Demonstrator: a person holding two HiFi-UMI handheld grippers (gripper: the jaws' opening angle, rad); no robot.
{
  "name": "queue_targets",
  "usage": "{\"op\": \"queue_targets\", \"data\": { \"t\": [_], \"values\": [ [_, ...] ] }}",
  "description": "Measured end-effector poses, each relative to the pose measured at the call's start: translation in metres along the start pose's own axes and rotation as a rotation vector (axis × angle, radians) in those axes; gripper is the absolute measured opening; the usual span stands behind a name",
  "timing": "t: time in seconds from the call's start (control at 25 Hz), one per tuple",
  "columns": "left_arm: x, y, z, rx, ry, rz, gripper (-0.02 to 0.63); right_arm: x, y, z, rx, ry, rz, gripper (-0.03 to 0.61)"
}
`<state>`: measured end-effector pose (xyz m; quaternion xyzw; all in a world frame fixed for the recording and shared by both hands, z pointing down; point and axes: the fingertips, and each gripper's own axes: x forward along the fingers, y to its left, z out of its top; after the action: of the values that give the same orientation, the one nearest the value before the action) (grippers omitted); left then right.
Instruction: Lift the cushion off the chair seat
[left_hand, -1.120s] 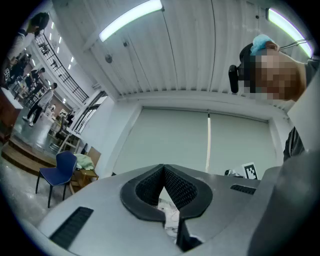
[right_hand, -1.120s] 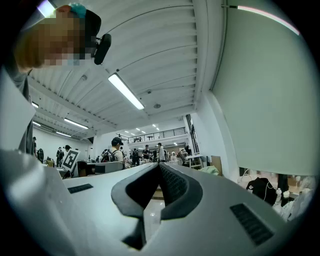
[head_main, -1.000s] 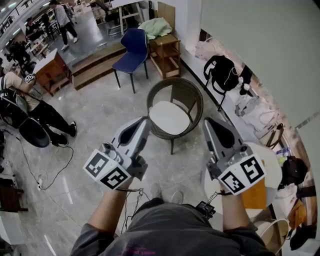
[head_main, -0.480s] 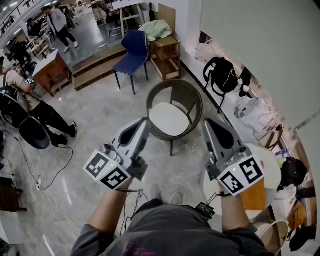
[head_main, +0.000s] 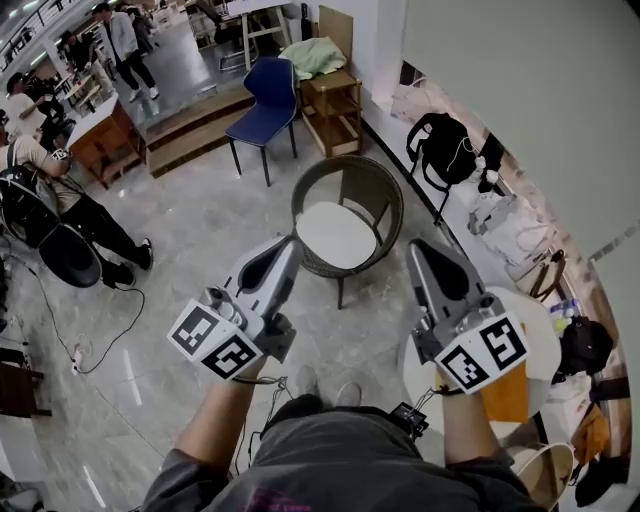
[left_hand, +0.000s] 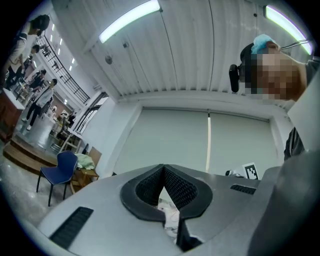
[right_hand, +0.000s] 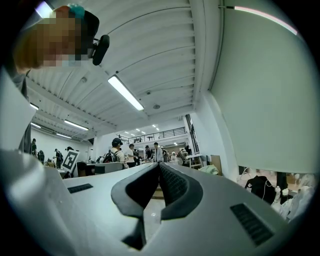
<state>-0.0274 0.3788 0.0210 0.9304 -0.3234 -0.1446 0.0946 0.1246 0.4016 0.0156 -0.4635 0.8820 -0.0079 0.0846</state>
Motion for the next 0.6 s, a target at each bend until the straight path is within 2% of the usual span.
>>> {"op": "queue_targets", "data": {
  "t": [0.6],
  "values": [
    [0.02,-0.001,-0.012,0.014,-0.011,0.028,0.009,-0.006,-0.028,-0.004,-0.004,0.002,0.02,0.012]
  ]
}}
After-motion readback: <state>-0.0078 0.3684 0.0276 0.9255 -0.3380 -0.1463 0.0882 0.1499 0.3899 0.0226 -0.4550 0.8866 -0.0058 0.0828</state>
